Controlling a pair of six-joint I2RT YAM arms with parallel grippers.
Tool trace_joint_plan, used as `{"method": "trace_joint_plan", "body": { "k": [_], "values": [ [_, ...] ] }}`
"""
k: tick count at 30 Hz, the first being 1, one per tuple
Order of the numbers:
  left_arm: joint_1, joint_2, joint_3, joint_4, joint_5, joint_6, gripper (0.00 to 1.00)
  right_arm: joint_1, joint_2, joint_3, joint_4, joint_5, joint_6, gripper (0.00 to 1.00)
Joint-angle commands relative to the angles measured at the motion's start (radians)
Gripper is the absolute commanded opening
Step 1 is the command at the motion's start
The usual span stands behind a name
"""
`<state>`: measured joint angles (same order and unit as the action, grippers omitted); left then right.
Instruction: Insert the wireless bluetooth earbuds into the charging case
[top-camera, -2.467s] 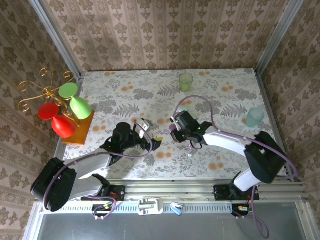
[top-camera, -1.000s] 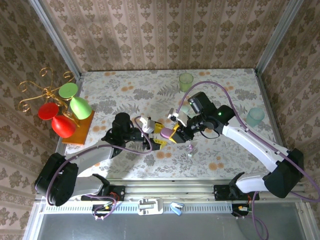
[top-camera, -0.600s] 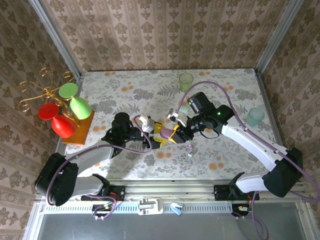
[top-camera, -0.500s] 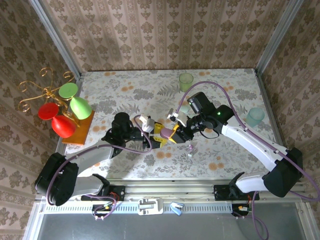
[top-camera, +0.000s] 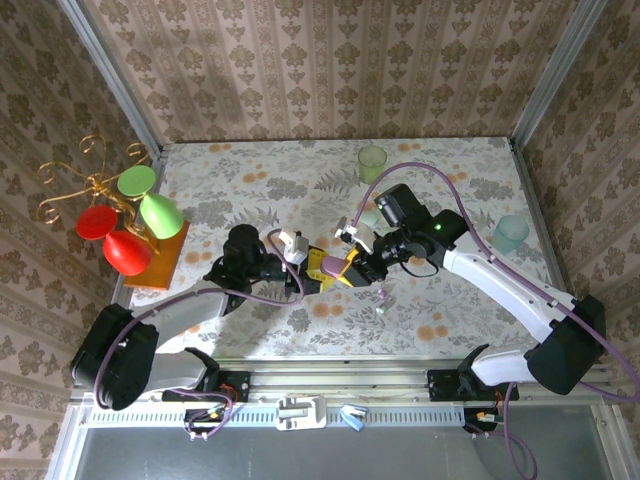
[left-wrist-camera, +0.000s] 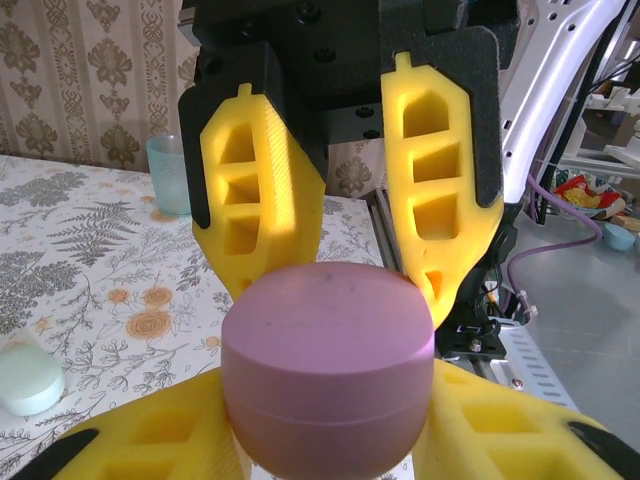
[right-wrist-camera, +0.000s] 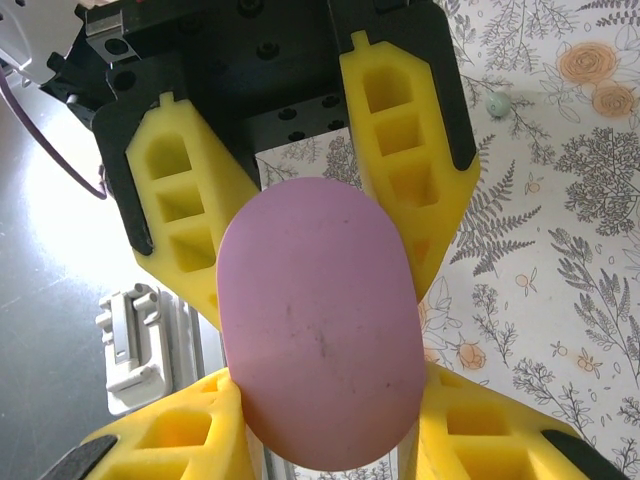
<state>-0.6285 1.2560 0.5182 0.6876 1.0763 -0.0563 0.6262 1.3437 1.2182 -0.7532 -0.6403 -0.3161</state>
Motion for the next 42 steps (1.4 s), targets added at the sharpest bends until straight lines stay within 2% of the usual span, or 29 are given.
{"method": "trace_joint_plan", "body": {
  "k": [1, 4, 9, 14, 30, 42],
  "values": [
    [-0.008, 0.008, 0.039, 0.030, 0.027, -0.008, 0.37, 0.006, 0.010, 0.006, 0.002, -0.020, -0.013, 0.22],
    [-0.008, 0.008, 0.034, 0.032, 0.026, 0.000, 0.31, 0.006, 0.006, 0.006, 0.002, -0.018, -0.011, 0.25],
    [-0.007, 0.008, 0.029, 0.035, 0.018, 0.009, 0.23, 0.002, -0.021, -0.012, 0.038, 0.011, 0.014, 0.44],
    [-0.006, 0.008, 0.028, 0.030, 0.023, 0.016, 0.22, -0.018, -0.043, -0.027, 0.074, 0.021, 0.051, 0.47],
    [-0.007, 0.008, 0.022, 0.030, 0.022, 0.040, 0.22, -0.060, -0.106, -0.071, 0.158, 0.061, 0.112, 0.55],
    [-0.006, 0.019, 0.028, 0.059, 0.031, 0.006, 0.22, -0.060, -0.120, -0.104, 0.211, 0.082, 0.089, 0.43]
  ]
}}
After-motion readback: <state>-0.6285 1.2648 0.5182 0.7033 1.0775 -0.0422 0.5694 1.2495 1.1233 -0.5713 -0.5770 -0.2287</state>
